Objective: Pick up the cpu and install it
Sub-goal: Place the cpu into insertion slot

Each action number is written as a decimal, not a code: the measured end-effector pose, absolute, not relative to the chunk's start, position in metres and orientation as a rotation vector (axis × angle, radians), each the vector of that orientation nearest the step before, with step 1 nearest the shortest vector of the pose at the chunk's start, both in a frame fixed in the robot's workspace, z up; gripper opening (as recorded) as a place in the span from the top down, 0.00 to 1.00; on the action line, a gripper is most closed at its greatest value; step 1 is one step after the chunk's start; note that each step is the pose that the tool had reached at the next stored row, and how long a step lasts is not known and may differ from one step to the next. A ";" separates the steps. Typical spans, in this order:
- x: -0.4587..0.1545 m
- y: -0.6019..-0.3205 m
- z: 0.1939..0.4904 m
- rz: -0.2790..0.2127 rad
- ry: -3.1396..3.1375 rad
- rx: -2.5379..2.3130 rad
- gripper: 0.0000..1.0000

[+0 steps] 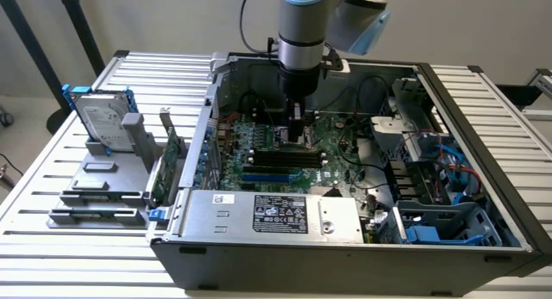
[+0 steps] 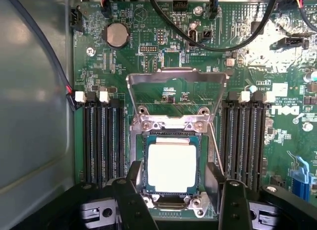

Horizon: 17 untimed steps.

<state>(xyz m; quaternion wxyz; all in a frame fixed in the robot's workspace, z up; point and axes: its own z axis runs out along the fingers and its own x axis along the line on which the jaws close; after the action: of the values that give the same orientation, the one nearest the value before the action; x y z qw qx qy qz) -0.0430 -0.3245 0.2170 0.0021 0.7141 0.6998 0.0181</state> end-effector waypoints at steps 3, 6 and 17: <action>-0.047 -0.324 0.220 0.057 2.196 2.241 0.46; -0.054 -0.325 0.221 0.058 2.196 2.241 0.59; -0.082 -0.326 0.224 0.058 2.196 2.241 0.89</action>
<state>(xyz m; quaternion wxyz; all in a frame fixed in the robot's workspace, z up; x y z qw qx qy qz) -0.0822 -0.3261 0.2241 0.0018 0.7141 0.6998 0.0184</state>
